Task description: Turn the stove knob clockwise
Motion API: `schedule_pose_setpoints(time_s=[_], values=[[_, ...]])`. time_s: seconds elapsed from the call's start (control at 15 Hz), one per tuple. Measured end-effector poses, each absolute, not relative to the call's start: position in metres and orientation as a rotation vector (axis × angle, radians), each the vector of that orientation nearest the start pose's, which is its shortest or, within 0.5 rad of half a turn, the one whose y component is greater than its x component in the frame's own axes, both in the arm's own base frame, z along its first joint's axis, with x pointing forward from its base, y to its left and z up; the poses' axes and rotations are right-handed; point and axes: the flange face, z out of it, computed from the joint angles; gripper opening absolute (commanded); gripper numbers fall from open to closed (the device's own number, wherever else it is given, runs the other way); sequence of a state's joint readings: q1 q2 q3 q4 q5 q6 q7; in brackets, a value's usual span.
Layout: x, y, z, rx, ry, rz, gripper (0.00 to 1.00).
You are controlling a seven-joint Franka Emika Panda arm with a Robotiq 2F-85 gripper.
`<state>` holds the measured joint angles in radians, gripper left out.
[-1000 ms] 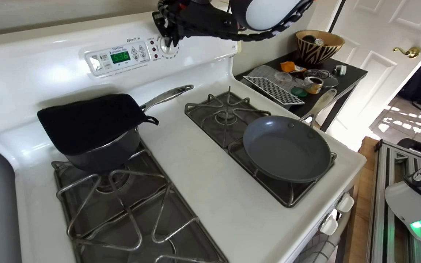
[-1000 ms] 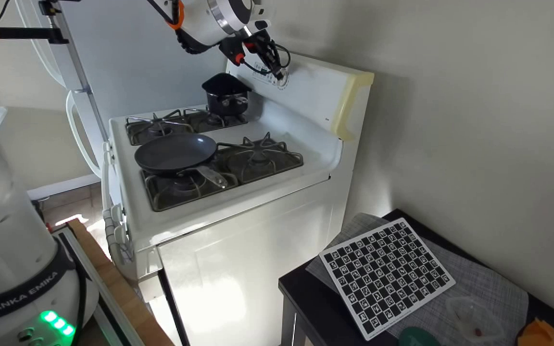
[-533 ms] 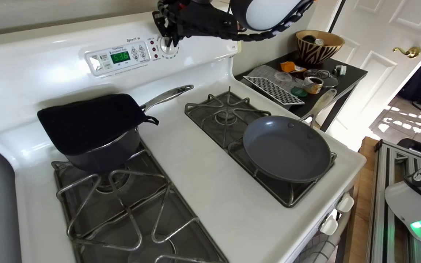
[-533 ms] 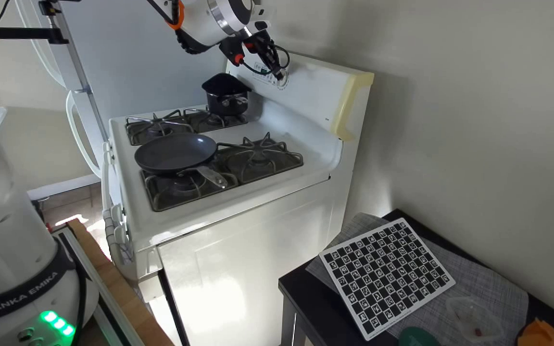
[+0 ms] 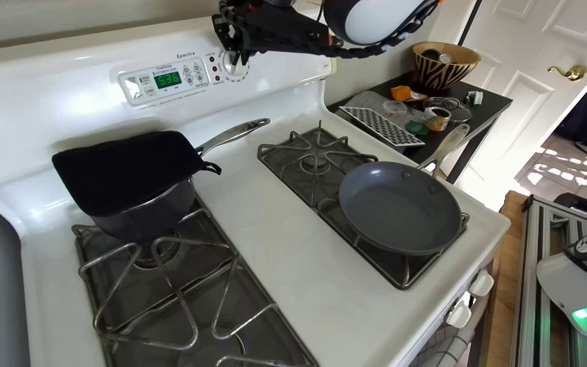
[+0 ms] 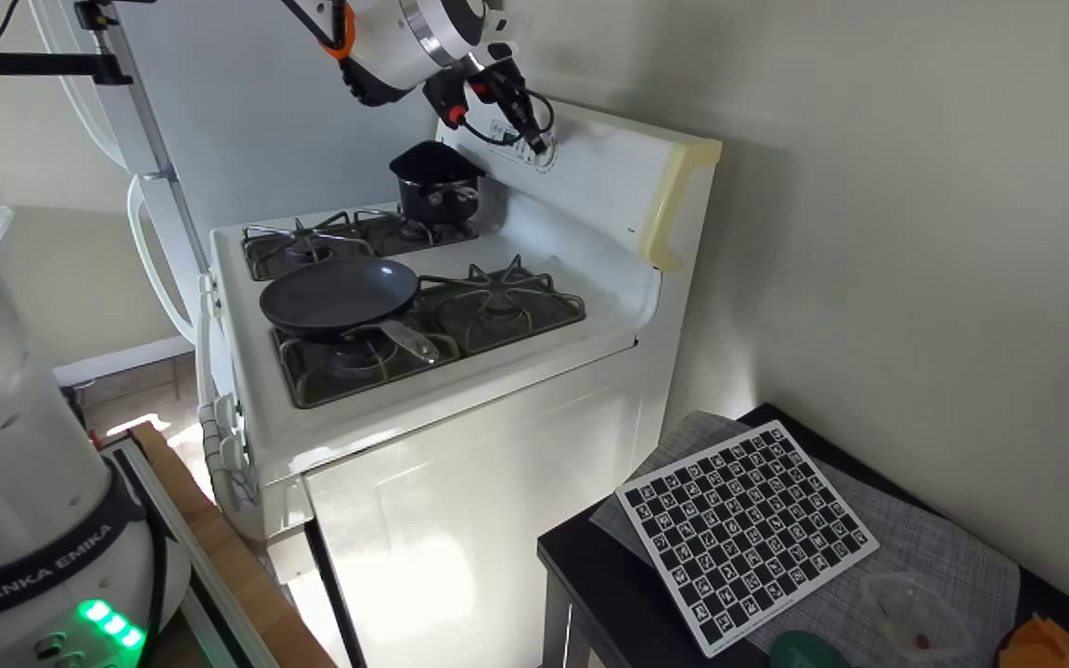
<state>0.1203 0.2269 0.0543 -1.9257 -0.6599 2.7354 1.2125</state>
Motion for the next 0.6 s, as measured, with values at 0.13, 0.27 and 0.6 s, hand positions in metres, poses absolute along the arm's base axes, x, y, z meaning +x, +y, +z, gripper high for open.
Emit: schedule_pose_setpoints(time_s=[0.13,0.27,0.6], values=[[0.6320,0.1332,0.4331,-2.803,0.778,-1.051,0.02],[0.6320,0.1330,0.4332,-2.782,0.819,-1.047,0.02],[0.6320,0.1328,0.4332,-2.711,0.945,-1.031,0.02]])
